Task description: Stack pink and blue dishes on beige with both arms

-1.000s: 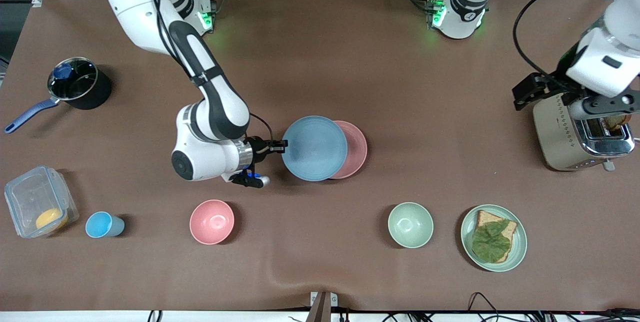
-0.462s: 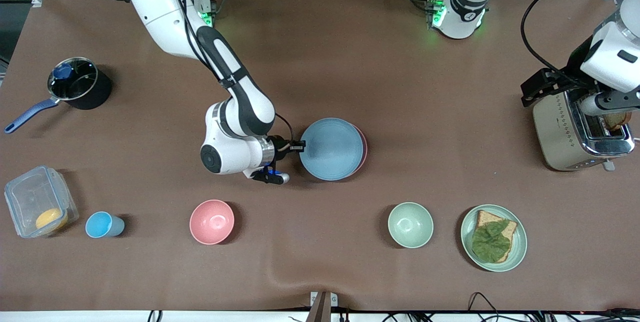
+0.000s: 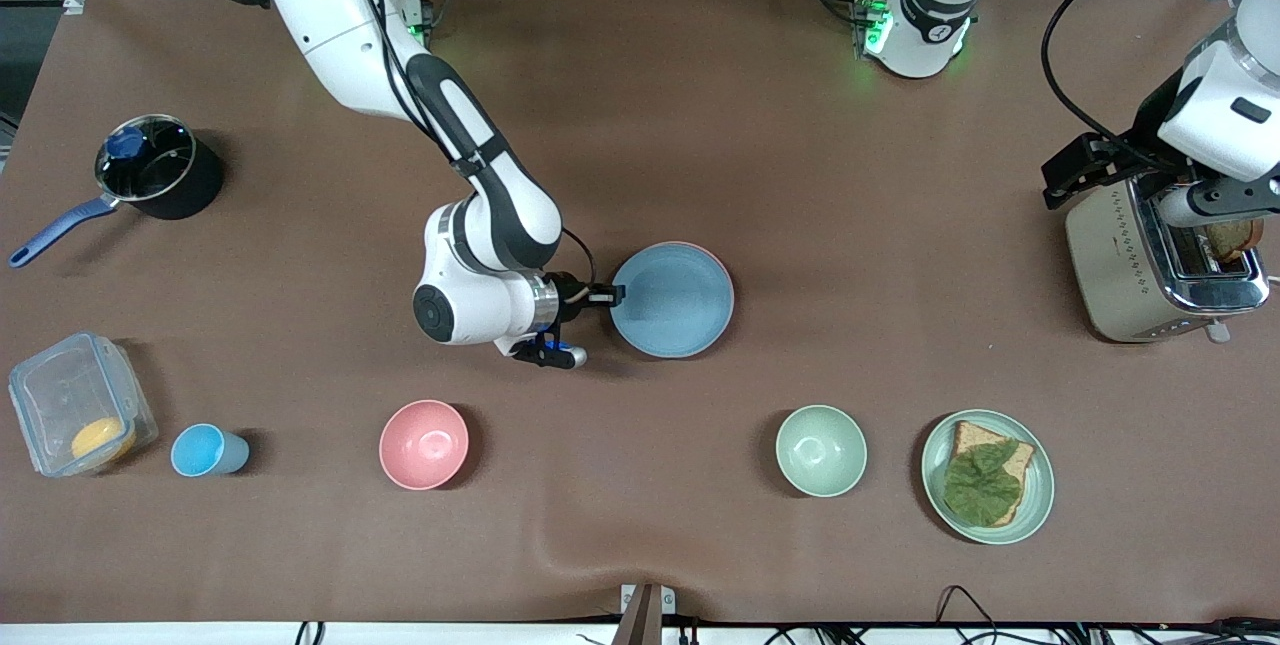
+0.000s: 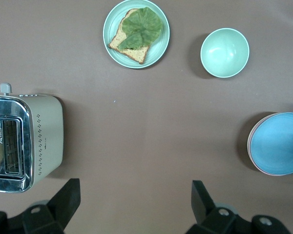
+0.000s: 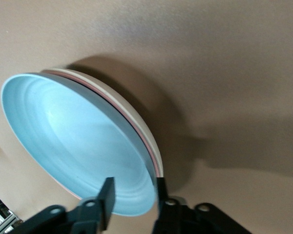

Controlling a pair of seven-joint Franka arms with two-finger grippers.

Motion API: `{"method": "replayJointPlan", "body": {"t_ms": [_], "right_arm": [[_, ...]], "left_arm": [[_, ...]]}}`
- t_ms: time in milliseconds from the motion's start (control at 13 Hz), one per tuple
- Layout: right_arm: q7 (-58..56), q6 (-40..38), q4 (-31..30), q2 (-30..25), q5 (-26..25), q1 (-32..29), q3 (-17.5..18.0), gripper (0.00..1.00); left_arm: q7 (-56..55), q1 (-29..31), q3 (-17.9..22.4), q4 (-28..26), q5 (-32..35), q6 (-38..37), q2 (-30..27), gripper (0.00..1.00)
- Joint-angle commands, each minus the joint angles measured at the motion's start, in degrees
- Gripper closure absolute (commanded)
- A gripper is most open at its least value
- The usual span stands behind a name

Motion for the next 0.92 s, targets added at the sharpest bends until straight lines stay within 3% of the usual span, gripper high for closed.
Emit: {"method": "replayJointPlan", "body": {"t_ms": [0, 385, 615, 846], "right_arm": [[-0.2, 0.0, 2.1, 0.7, 1.6, -0.2, -0.6, 0.0], [-0.7, -8.9, 4.7, -1.5, -2.4, -7.1, -1.2, 0.0], [-0.7, -19.5, 6.3, -4.0, -10.6, -13.5, -1.4, 0.0], [-0.8, -26.2, 6.5, -8.1, -23.1, -19.3, -1.2, 0.0]], "left_arm": [[1.0, -0.6, 1.2, -2.7, -2.0, -0.2, -2.6, 0.0], [0.9, -0.4, 2.2, -2.9, -3.9, -0.1, -2.5, 0.0], [0.8, -0.2, 2.2, -2.8, -3.9, -0.2, -2.5, 0.0], [0.9, -0.2, 1.9, -2.4, -3.8, -0.3, -2.3, 0.0]]}}
